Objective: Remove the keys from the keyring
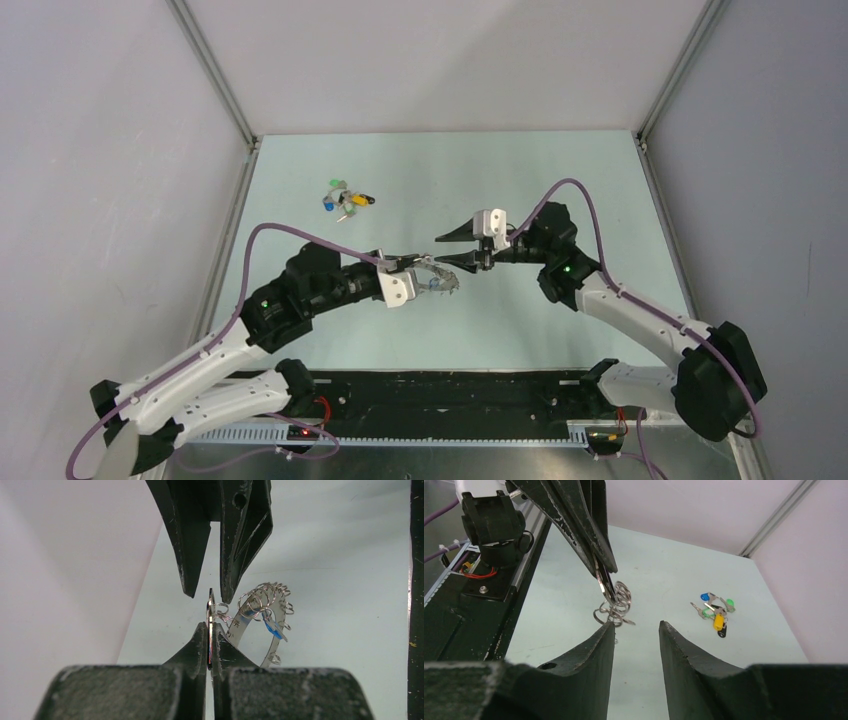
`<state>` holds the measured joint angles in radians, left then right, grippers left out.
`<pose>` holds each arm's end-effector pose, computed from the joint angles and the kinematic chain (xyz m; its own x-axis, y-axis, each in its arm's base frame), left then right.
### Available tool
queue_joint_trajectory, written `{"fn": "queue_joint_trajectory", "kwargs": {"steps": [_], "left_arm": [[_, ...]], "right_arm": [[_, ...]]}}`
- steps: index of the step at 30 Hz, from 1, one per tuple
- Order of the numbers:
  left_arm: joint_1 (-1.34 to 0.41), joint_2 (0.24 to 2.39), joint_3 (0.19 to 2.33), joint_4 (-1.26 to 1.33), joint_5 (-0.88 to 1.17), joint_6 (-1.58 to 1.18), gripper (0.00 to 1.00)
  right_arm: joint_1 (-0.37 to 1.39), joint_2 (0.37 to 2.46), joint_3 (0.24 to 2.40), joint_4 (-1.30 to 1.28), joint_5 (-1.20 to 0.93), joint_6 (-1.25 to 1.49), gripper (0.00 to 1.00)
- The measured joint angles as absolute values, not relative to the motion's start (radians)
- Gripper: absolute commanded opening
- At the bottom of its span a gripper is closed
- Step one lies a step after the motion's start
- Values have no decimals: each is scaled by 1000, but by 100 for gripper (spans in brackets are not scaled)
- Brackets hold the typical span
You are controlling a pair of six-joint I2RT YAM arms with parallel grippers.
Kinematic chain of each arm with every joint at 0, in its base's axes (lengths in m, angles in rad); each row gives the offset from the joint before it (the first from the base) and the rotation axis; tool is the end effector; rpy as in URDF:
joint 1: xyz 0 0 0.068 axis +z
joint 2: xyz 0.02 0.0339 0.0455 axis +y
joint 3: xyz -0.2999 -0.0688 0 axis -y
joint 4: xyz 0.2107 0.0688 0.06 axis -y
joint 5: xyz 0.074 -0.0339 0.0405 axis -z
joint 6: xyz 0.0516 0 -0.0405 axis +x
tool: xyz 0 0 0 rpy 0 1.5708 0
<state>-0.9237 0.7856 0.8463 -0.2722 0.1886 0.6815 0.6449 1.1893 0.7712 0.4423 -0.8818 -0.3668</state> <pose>0.0746 -0.1148 0.3721 0.4650 0.4110 -0.7841 0.7742 0.2408 0.5854 0.1615 0.1713 0.3637 0.3763 -0.0023 -0.9265 -0.9255 0.0465 -0.3760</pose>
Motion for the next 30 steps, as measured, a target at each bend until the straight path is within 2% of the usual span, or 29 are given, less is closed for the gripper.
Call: {"fn": "queue_joint_trajectory", "kwargs": {"steps": [11,13,17,23,30], "left_arm": [[-924,784,846,-272,191,682,0],[-924,782,846,-272,191,682,0],[-924,776,846,-272,191,682,0],[-924,776,845,-273,189,682,0],[-924,775,838,-286,187,682,0]], "right_arm": [[686,1255,812,444,-912,-360,38],[686,1256,815,438,-926,-361,35],[686,1256,823,417,-945,-364,16],[686,1256,825,391,-961,-364,2],[684,1253,828,352,-962,-343,0]]}}
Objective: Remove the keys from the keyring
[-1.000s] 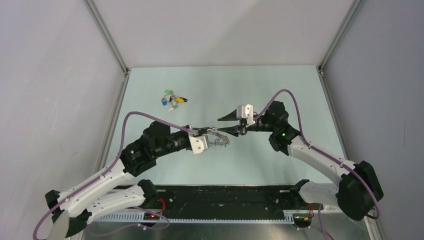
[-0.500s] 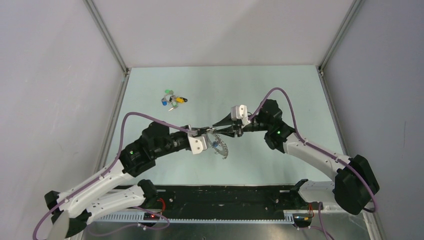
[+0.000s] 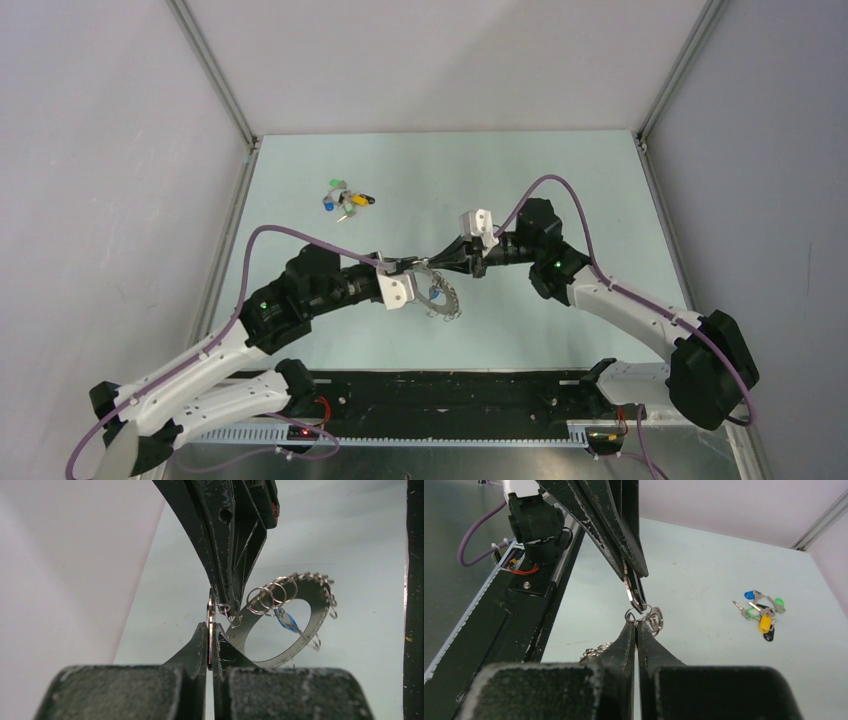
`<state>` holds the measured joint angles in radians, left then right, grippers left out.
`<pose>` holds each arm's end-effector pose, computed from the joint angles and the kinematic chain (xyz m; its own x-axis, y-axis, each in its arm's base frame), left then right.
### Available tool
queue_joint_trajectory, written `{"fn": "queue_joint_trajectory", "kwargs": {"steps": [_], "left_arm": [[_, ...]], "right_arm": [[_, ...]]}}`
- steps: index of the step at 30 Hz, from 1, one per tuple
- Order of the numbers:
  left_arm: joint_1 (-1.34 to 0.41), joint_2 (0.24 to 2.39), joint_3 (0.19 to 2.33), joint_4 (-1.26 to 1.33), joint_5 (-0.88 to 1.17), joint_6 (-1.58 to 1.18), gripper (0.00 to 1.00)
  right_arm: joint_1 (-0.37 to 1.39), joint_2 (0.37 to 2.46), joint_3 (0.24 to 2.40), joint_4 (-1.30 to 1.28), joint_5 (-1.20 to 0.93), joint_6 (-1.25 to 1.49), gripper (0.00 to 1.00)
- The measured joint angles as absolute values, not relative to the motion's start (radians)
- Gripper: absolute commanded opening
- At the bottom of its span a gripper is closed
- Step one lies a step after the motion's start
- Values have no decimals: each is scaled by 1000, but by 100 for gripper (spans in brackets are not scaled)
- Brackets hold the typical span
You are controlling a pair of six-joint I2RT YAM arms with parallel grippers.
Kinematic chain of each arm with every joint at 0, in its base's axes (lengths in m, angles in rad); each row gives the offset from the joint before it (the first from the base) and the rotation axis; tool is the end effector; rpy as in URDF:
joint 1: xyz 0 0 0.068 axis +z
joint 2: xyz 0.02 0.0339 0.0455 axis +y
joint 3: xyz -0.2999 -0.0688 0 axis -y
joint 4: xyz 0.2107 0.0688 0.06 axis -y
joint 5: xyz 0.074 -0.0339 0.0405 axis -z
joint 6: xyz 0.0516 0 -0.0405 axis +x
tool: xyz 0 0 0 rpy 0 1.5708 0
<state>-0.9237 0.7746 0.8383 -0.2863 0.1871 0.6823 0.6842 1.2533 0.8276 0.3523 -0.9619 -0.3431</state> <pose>0.0730 -0.1125 0.3690 0.4600 0.4190 -0.7829 0.7772 0.2363 0.5831 0.1641 0.1885 0.3585 0.2814 -0.0188 -0.9594 -0.9566 -0.0851 -0.2789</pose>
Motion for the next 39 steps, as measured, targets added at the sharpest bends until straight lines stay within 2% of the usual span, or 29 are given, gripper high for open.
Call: {"fn": "queue_joint_trajectory", "kwargs": {"steps": [15,25,39], "left_arm": [[-924,770,834,-287,185,691,0],[-923,770,832,-280,171,694,0],[-915,781,830,-258,136,726,0]], "right_arm": [[664,1238,835,342,-836,26,0],[738,1238,929,146,-607,188,0],[758,1250,943,123,-326,583,0]]}}
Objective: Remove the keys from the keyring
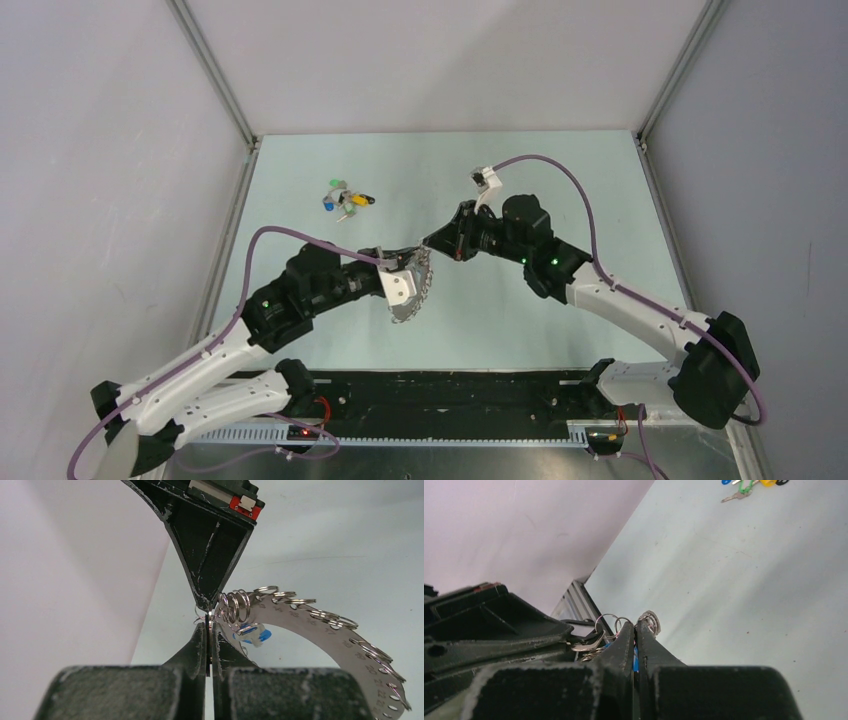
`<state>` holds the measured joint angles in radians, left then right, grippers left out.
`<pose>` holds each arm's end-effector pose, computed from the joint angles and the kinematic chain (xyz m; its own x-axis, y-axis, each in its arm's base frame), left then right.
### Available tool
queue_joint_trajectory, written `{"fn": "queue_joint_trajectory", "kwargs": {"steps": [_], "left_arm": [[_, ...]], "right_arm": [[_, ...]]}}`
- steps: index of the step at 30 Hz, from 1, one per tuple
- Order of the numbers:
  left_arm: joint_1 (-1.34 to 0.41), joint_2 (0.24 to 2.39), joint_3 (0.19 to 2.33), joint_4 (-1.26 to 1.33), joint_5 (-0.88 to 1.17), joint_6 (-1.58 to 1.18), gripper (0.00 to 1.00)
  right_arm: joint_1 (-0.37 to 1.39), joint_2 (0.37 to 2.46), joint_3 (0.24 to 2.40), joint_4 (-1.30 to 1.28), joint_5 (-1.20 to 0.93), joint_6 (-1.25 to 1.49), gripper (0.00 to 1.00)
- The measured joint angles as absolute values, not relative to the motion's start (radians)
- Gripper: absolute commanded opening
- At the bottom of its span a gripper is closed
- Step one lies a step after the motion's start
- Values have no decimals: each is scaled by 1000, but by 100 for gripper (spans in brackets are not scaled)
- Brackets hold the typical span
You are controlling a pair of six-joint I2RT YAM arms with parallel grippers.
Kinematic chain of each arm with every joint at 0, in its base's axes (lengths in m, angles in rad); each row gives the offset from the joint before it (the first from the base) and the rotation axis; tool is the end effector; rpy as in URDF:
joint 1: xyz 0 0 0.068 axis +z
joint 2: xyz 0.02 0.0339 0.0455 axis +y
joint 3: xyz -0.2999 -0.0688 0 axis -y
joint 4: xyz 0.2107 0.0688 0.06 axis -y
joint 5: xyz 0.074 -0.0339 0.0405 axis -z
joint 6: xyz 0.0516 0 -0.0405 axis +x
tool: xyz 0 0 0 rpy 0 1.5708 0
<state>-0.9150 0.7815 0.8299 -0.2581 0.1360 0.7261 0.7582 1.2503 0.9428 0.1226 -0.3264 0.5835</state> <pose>0.0780 -0.1129 0.3688 0.4801 0.4547 -0.7501 0.7319 0.2636 0.6283 0.1812 0.1944 0.3689 -0.5963 0.1540 -0.7878 -0.6610 0.4627 0.5908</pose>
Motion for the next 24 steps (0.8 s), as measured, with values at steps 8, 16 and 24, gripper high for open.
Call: {"fn": "queue_joint_trajectory", "kwargs": {"steps": [8,16,24], "left_arm": [[-908,788,830,-229,135,754,0],[-909,808,826,-190,170,768,0],[-913,833,817,-186,212,770,0]], "right_arm": [[779,1219,928,129,-175,729,0],[799,1118,767,309,-43,854,0],[861,1088,564,682,139,812,0]]}}
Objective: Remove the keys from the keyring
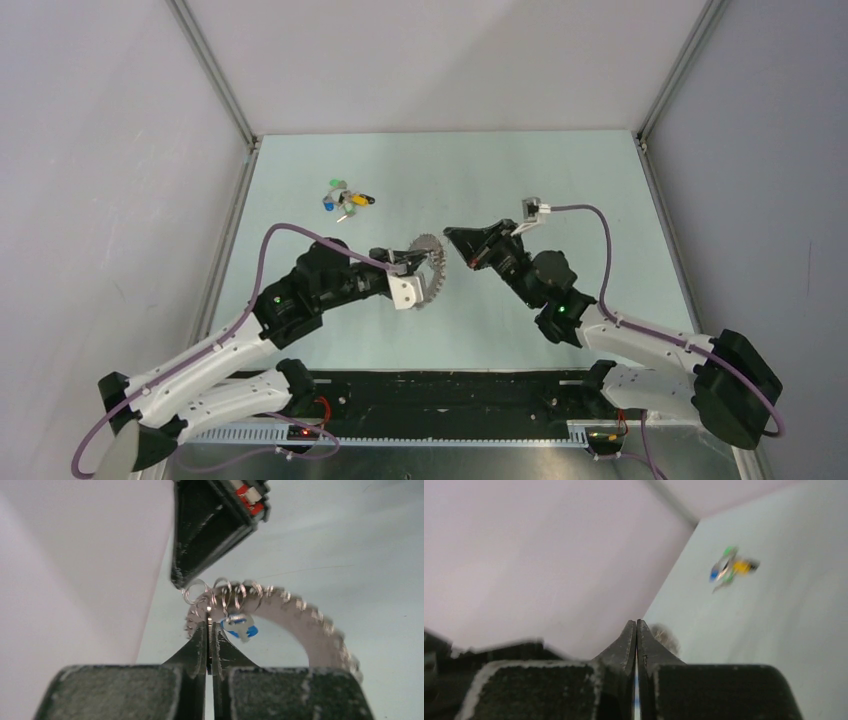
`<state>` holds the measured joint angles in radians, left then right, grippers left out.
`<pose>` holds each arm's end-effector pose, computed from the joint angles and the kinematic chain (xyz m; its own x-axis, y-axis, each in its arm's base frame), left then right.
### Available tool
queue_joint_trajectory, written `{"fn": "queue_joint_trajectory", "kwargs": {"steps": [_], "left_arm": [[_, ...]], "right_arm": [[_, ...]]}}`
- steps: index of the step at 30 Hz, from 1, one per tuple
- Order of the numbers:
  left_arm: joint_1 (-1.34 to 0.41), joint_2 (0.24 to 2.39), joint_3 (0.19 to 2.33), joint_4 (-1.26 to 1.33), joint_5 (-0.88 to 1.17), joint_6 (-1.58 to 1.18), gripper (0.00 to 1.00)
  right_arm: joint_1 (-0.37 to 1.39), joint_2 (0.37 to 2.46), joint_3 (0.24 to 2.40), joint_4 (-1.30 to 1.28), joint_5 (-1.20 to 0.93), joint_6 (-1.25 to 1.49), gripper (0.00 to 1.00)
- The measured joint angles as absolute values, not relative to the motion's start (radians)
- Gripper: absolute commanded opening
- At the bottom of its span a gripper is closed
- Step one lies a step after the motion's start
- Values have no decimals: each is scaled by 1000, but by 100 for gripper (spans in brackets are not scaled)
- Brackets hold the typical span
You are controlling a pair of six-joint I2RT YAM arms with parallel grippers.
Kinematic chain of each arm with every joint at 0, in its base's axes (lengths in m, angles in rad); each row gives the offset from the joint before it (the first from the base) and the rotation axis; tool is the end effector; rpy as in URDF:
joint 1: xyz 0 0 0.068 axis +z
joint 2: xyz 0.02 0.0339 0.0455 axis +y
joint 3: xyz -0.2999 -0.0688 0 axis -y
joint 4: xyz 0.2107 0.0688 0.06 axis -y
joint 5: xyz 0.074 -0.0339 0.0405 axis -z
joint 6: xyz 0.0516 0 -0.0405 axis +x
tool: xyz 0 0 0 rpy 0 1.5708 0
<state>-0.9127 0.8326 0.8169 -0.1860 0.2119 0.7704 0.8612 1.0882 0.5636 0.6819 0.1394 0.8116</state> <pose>0.0842 -0.1267 0.3671 0.5385 0.4166 -0.7324 0.7308 0.2017 0.6521 0.1467 0.1598 0.3451 -0.4099 0.6253 -0.6641 -0.5296 0.4296 0.7314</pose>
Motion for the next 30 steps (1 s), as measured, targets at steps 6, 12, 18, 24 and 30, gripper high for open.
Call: {"fn": "queue_joint_trajectory", "kwargs": {"steps": [6,12,18,24,30], "left_arm": [[-949,834,815,-251,303,764,0],[-952,841,813,-276,297,747,0],[-952,830,813,-285,257,738,0],[-952,807,813,-292,239,734,0],[-952,800,814,-295,208,720,0]], "right_arm": [[842,1131,495,1052,333,673,0],[843,1188,463,1316,295,533,0],[840,1143,420,1328,110,353,15],[771,1020,417,1166,-135,219,27],[706,926,417,969,-343,90,37]]}}
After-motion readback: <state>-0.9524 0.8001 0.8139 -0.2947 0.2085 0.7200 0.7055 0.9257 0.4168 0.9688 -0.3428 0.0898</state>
